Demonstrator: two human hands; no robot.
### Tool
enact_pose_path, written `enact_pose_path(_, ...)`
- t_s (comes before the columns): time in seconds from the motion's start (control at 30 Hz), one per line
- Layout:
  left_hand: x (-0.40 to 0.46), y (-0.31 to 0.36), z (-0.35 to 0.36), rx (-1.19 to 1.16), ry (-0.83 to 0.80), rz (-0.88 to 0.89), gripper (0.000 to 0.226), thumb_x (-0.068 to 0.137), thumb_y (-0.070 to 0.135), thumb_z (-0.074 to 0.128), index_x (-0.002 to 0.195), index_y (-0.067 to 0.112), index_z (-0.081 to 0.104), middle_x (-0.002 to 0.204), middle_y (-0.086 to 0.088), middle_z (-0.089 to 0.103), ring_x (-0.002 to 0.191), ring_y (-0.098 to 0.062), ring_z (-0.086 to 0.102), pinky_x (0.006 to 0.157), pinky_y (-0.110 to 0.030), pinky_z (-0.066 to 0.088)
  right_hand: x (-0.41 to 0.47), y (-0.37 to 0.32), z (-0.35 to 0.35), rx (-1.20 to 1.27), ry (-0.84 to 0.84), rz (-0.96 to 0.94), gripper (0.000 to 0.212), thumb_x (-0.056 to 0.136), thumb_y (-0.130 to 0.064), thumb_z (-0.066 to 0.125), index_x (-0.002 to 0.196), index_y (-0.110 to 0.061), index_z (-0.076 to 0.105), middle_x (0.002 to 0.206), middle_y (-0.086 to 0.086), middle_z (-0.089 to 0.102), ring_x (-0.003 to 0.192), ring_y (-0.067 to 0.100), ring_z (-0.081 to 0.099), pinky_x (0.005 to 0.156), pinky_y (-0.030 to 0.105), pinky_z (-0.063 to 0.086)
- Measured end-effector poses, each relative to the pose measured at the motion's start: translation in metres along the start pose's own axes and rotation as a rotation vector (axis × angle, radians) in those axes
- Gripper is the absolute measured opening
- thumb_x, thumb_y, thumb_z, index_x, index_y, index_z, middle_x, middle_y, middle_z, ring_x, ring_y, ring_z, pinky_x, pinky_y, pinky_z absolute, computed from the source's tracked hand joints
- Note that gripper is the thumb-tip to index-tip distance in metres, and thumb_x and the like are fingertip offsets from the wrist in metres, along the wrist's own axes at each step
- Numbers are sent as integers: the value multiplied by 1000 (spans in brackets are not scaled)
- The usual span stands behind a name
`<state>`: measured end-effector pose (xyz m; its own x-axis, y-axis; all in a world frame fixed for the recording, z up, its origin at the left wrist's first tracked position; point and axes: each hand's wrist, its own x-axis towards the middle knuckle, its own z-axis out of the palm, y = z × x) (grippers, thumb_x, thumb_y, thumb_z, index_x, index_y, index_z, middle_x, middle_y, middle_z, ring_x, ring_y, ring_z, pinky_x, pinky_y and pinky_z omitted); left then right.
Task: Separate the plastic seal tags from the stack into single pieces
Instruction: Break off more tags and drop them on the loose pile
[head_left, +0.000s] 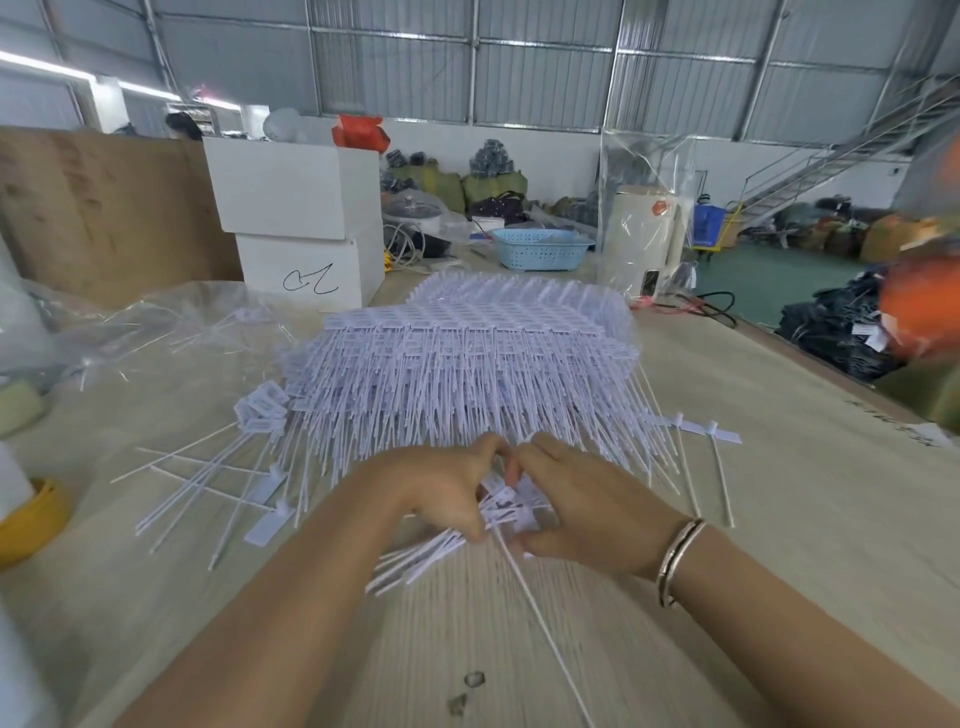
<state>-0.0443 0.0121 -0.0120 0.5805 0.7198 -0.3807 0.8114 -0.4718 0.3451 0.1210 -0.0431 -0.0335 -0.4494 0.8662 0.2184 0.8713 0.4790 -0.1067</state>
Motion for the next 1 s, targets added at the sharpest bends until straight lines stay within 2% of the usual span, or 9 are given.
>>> enact_pose_path(0.1, 0, -2, -1, -3, 31, -47, 85, 81, 22, 73, 140, 24, 12, 91, -5, 56, 78, -20, 56, 63, -30, 43, 4, 3, 7, -118, 54, -23, 55, 76, -54, 60, 122, -30, 44, 129, -14, 38, 117, 11, 33, 97, 30, 24)
enact_pose_path(0.23, -1, -8, -4, -27, 34, -109, 81, 80, 30, 74, 138, 15, 19, 91, -2, 59, 71, -14, 58, 58, -25, 45, 8, 3, 11, -65, -50, -105, 53, 86, -49, 52, 135, -40, 35, 142, -24, 34, 137, 6, 15, 104, 36, 4)
enact_pose_path(0.37, -4, -8, -8, -234, -36, -91, 61, 83, 20, 66, 132, 20, 29, 81, 0, 59, 63, -11, 59, 56, -22, 46, 11, 1, 12, -166, -39, -224, 31, 89, -40, 51, 119, -34, 55, 113, -13, 52, 120, 15, 35, 97, 37, 9)
enact_pose_path(0.5, -11, -2, -9, -580, -117, -98, 37, 87, 6, 55, 120, 12, 39, 71, -3, 60, 51, -10, 61, 47, -20, 49, 11, -1, 13, -261, -17, -250, 36, 92, -52, 43, 120, -34, 56, 115, -13, 55, 111, 11, 41, 98, 34, 9)
enact_pose_path(0.67, -14, 1, -10, -213, -114, -72, 81, 77, 48, 72, 137, 26, 22, 121, 3, 51, 105, -12, 56, 86, -26, 48, 11, -7, 9, -197, 23, -266, 27, 79, -40, 63, 97, -20, 64, 87, -2, 66, 80, 20, 61, 81, 37, 40)
enact_pose_path(0.77, -9, 2, -6, 5, -107, -87, 97, 68, 62, 71, 141, 29, 17, 131, 1, 46, 112, -18, 49, 90, -32, 43, 11, -3, 4, -277, 10, -213, 23, 79, -41, 56, 86, -20, 65, 75, -3, 64, 70, 19, 61, 73, 31, 35)
enact_pose_path(0.93, 0, 9, 1, -98, -55, -31, 78, 72, 56, 53, 130, 5, 42, 125, -24, 50, 115, -32, 52, 95, -47, 43, 15, 0, 3, -366, 10, -89, 25, 86, -47, 39, 80, -26, 52, 80, -3, 64, 79, 21, 62, 73, 31, 23)
enact_pose_path(0.97, 1, 10, 1, -144, -54, -5, 66, 70, 52, 48, 118, 6, 52, 132, -22, 37, 112, -30, 54, 95, -48, 41, 17, 0, 4, -370, 6, -74, 27, 87, -46, 40, 81, -25, 54, 80, -2, 64, 79, 22, 62, 73, 32, 24)
enact_pose_path(1.0, 1, 10, 1, -183, -57, 12, 50, 69, 48, 44, 99, 10, 59, 102, -20, 55, 98, -26, 57, 90, -43, 43, 20, 0, 4, -370, -9, -57, 27, 88, -46, 41, 83, -24, 57, 82, -2, 65, 79, 22, 62, 75, 32, 26)
